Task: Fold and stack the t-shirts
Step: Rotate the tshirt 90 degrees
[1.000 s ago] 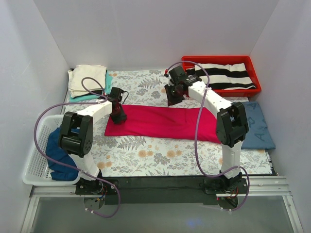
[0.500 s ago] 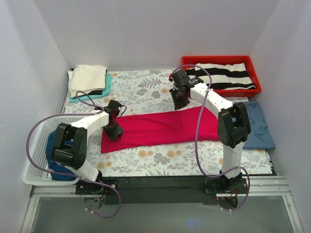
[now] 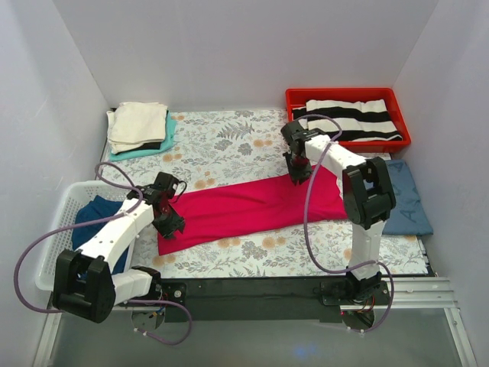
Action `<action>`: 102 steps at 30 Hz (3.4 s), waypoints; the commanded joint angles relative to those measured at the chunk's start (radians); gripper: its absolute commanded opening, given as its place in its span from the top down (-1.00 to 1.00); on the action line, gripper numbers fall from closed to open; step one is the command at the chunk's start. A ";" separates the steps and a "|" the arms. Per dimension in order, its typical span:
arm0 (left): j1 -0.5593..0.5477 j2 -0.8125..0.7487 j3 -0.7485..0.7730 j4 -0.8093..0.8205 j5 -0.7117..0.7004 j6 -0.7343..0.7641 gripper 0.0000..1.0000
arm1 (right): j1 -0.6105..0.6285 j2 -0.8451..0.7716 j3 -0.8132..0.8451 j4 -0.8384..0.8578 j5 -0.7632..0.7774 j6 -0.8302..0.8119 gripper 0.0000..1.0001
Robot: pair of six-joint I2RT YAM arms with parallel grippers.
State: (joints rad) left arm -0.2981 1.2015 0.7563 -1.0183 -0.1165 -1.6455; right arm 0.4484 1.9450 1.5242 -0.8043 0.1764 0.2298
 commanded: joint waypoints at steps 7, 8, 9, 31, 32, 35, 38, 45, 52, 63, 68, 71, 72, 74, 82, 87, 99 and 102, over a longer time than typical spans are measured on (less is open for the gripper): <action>-0.006 -0.063 0.215 0.018 -0.049 0.102 0.45 | 0.010 0.293 0.206 -0.013 -0.106 0.000 0.51; -0.006 -0.063 0.236 0.021 -0.049 0.108 0.45 | 0.013 0.331 0.230 -0.012 -0.142 -0.009 0.51; -0.006 -0.062 0.244 0.026 -0.049 0.118 0.45 | 0.018 0.353 0.253 -0.012 -0.156 -0.014 0.51; -0.006 0.072 0.377 0.155 -0.023 0.305 0.43 | 0.153 0.637 0.775 0.195 -0.470 -0.098 0.46; -0.006 0.090 0.389 0.197 -0.012 0.318 0.42 | 0.151 0.591 0.762 0.215 -0.454 -0.098 0.46; -0.006 0.176 0.419 0.279 0.024 0.377 0.42 | 0.138 0.510 0.754 0.267 -0.385 -0.104 0.46; -0.006 0.306 0.514 0.334 0.072 0.412 0.42 | 0.116 0.433 0.766 0.283 -0.330 -0.103 0.44; -0.018 0.594 0.756 0.443 0.236 0.486 0.42 | 0.096 0.194 0.627 0.292 -0.226 -0.144 0.42; -0.081 0.828 0.954 0.454 0.258 0.576 0.35 | 0.078 -0.007 0.427 0.185 -0.057 -0.147 0.38; -0.194 1.067 1.213 0.482 0.249 0.645 0.29 | 0.032 -0.244 0.130 0.120 -0.110 -0.090 0.38; -0.211 1.187 1.276 0.426 0.161 0.603 0.31 | 0.030 -0.300 0.030 0.122 -0.120 -0.072 0.42; -0.237 1.202 1.244 0.428 0.056 0.593 0.31 | 0.032 -0.314 0.014 0.123 -0.138 -0.067 0.42; -0.242 1.205 1.236 0.428 0.037 0.580 0.31 | 0.030 -0.316 0.008 0.123 -0.143 -0.067 0.43; -0.245 1.231 1.241 0.425 -0.007 0.564 0.31 | 0.032 -0.320 -0.002 0.125 -0.169 -0.066 0.44; -0.222 1.518 1.679 0.320 -0.201 0.533 0.18 | 0.035 -0.291 -0.052 0.131 -0.284 -0.061 0.49; -0.144 1.506 1.613 0.501 -0.141 0.520 0.11 | 0.035 -0.276 -0.052 0.131 -0.290 -0.067 0.50; 0.027 1.358 1.591 0.819 0.003 0.509 -0.08 | 0.099 -0.175 0.060 0.117 -0.338 -0.106 0.49; 0.051 1.246 1.563 0.851 0.076 0.527 -0.32 | 0.157 -0.127 0.111 0.108 -0.342 -0.113 0.48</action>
State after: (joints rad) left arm -0.2577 2.6598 2.3352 -0.2443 -0.1276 -1.1343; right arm 0.5484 1.7958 1.5463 -0.7002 -0.1349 0.1459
